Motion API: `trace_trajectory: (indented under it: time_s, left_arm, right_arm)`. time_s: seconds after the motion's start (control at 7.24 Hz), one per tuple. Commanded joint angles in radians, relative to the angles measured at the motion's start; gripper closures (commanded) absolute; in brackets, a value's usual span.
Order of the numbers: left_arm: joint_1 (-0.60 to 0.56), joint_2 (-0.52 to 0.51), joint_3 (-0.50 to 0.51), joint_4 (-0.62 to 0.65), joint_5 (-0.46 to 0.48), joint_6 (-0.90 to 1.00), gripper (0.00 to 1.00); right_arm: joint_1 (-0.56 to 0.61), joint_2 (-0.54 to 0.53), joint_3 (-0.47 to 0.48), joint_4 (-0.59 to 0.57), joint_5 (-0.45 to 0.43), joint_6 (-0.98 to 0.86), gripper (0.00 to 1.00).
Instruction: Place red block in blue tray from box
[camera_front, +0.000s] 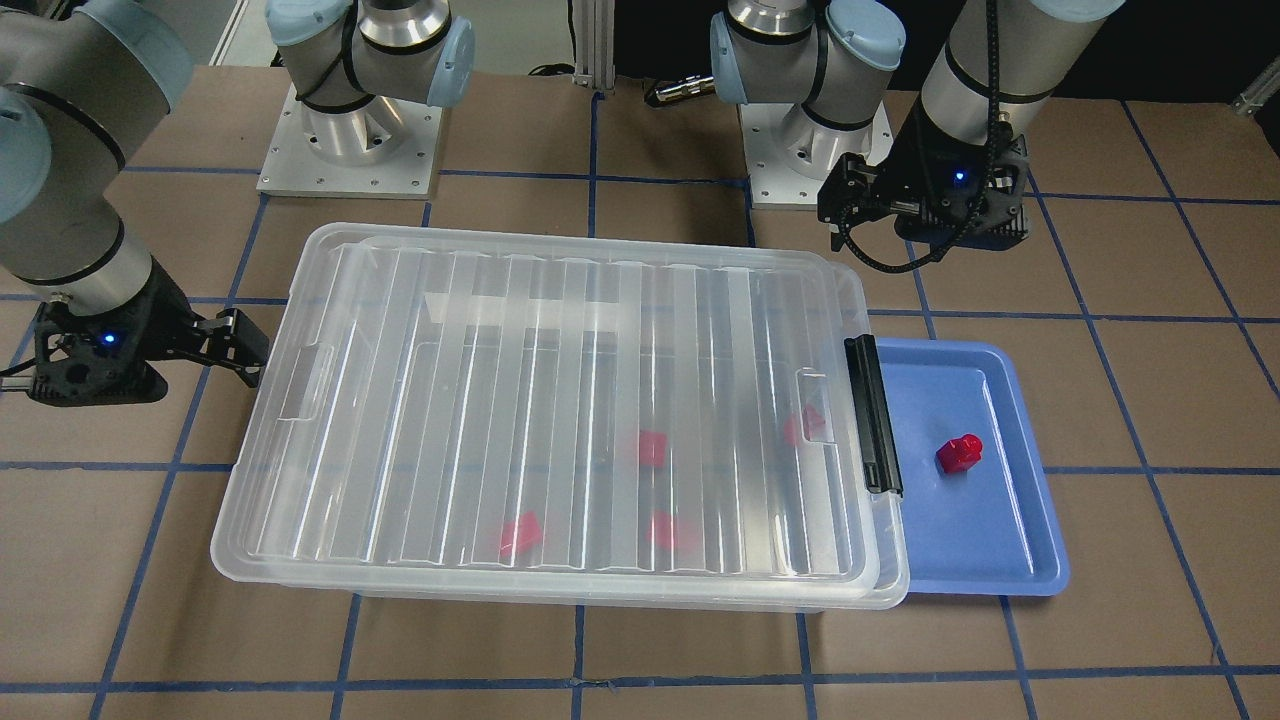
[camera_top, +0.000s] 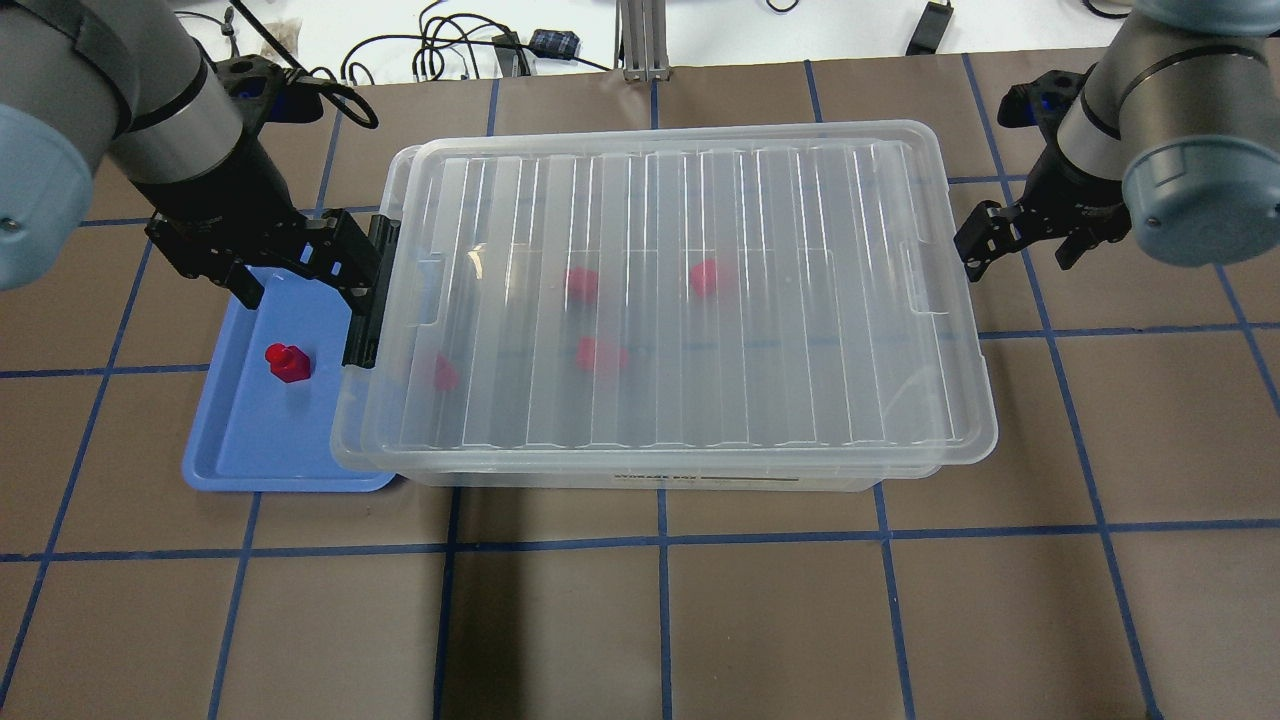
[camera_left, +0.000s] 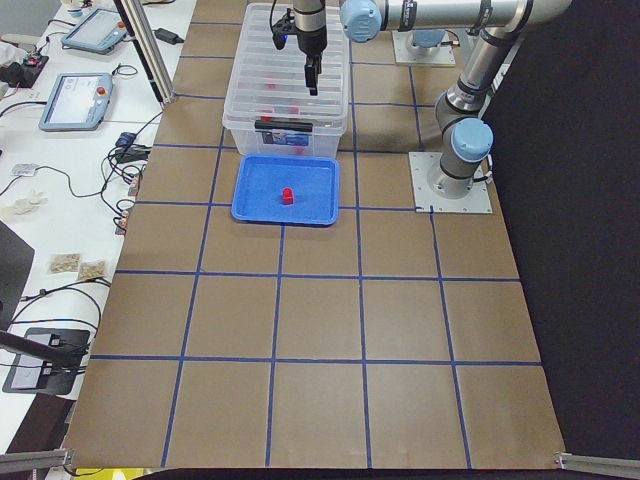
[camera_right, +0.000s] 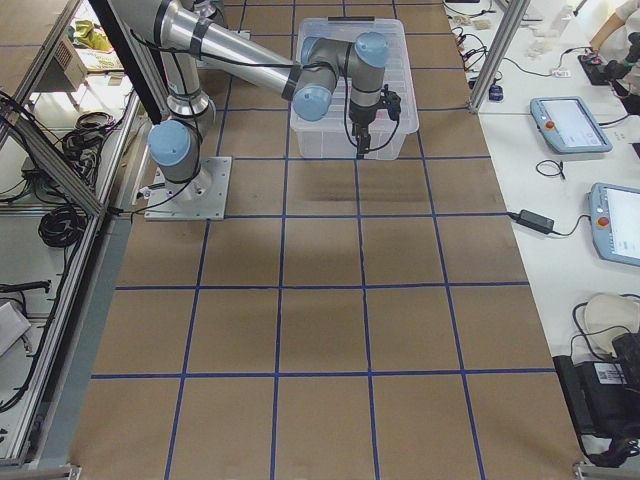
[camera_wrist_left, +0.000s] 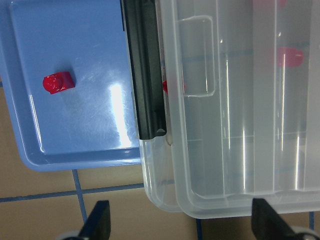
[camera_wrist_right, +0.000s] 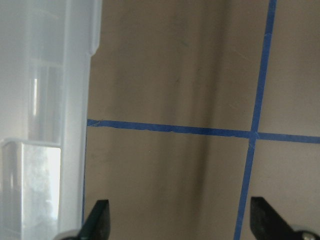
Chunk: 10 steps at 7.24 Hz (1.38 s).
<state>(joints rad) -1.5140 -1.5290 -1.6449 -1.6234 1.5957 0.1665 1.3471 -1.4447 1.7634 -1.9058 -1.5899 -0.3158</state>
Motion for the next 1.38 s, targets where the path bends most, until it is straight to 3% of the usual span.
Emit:
trace_trajectory:
  time_s: [0.0, 0.28, 0.83, 1.24]
  left_arm:
    - [0.012, -0.009, -0.003, 0.0, -0.002, -0.004, 0.0]
    - [0.012, 0.003, -0.001, 0.003, 0.0, -0.004, 0.0]
    - [0.011, 0.012, -0.001, 0.002, 0.0, -0.007, 0.0]
    - [0.012, 0.012, -0.003, -0.003, 0.006, -0.005, 0.0]
  right_arm:
    - [0.001, -0.057, -0.102, 0.107, 0.001, 0.0, 0.0]
    - [0.027, -0.118, -0.13, 0.185, 0.018, 0.024, 0.0]
    - [0.262, -0.154, -0.166, 0.212, 0.013, 0.383, 0.0]
    - [0.265, -0.14, -0.177, 0.215, 0.005, 0.397, 0.0]
